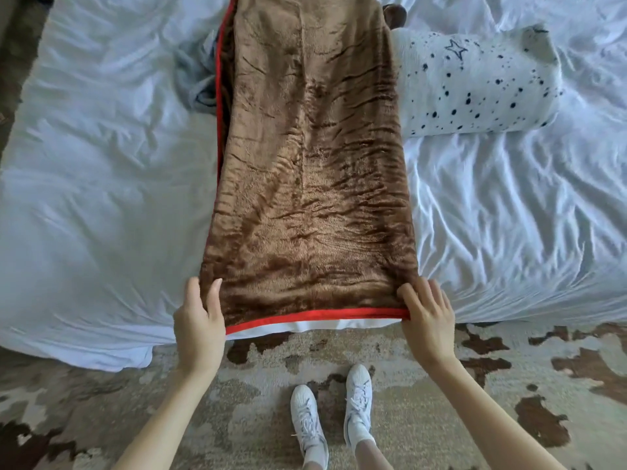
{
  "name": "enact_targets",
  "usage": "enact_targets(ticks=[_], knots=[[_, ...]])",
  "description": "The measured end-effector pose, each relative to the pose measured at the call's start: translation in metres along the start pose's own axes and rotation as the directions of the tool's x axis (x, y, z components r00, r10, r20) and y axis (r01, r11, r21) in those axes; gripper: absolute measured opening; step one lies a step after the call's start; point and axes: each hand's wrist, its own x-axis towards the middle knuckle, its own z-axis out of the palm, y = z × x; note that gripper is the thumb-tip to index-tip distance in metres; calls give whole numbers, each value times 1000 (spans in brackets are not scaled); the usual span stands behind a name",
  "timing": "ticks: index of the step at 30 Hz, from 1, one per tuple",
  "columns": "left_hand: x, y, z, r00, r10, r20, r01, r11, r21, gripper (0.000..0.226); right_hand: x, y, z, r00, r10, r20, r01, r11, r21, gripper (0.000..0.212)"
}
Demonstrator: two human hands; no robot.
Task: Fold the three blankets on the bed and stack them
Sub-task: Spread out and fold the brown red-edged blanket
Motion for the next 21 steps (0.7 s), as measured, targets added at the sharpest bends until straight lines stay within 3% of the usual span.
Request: enact_targets(ticks=[4, 7, 10, 12, 14, 17, 19, 21], knots=[[-6, -25, 25, 979, -172, 109, 145, 965, 218, 31, -8, 1, 10, 992, 39, 116, -35, 999, -40, 34], [3, -35, 42, 905, -372, 207, 302, 903, 306, 30, -14, 5, 26, 938, 113, 329, -72, 988, -134, 27], [19, -41, 47, 815, -531, 233, 492, 845, 207, 28, -22, 17, 37, 860, 183, 476, -169, 983, -73, 37], [25, -43, 46, 826, -539, 166, 522, 842, 140, 21, -21, 20, 39, 830, 267, 489, -309, 951, 5, 41], [25, -41, 45, 876, -469, 117, 464, 883, 65, 18, -15, 18, 40, 832, 303, 464, -372, 926, 63, 35], [26, -30, 48, 872, -418, 253, 448, 891, -70, 39, -2, 12, 44, 853, 325, 409, -413, 899, 147, 24], [28, -23, 53, 866, -411, 284, 454, 885, -105, 38, 4, 8, 46, 838, 392, 381, -486, 853, 192, 30], [27, -19, 52, 929, -349, 124, 360, 929, -84, 28, 8, 4, 48, 798, 485, 357, -583, 770, 258, 42]])
